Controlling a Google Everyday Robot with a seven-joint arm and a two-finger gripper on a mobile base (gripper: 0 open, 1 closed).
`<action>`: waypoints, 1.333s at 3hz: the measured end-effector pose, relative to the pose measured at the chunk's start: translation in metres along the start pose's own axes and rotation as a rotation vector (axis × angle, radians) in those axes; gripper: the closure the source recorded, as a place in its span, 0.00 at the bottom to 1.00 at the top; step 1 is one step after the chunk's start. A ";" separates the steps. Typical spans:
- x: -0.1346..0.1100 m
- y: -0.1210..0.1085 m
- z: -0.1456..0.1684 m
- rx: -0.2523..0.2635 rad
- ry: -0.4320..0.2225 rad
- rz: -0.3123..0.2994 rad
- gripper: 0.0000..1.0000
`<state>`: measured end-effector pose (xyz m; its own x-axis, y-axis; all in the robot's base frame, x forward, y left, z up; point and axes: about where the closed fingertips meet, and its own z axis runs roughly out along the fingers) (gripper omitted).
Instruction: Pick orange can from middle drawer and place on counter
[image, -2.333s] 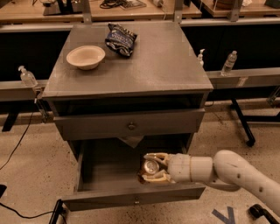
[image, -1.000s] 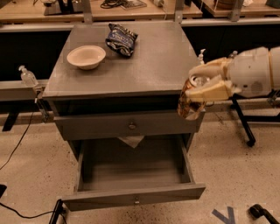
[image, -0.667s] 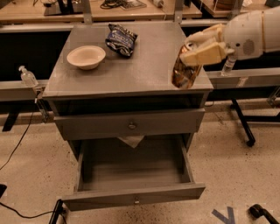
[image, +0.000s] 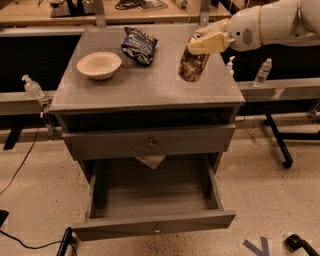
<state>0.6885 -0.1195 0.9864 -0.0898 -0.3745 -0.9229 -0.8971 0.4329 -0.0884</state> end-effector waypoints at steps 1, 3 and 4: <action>0.016 -0.032 0.022 0.038 0.012 0.035 0.86; 0.056 -0.070 0.051 0.154 0.129 -0.002 0.30; 0.070 -0.074 0.059 0.177 0.189 -0.010 0.08</action>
Offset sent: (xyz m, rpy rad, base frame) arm 0.0886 -0.0202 -0.0606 -0.0963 -0.0197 -0.1920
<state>0.7741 -0.1296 0.9059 -0.1755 -0.5187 -0.8367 -0.8104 0.5587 -0.1764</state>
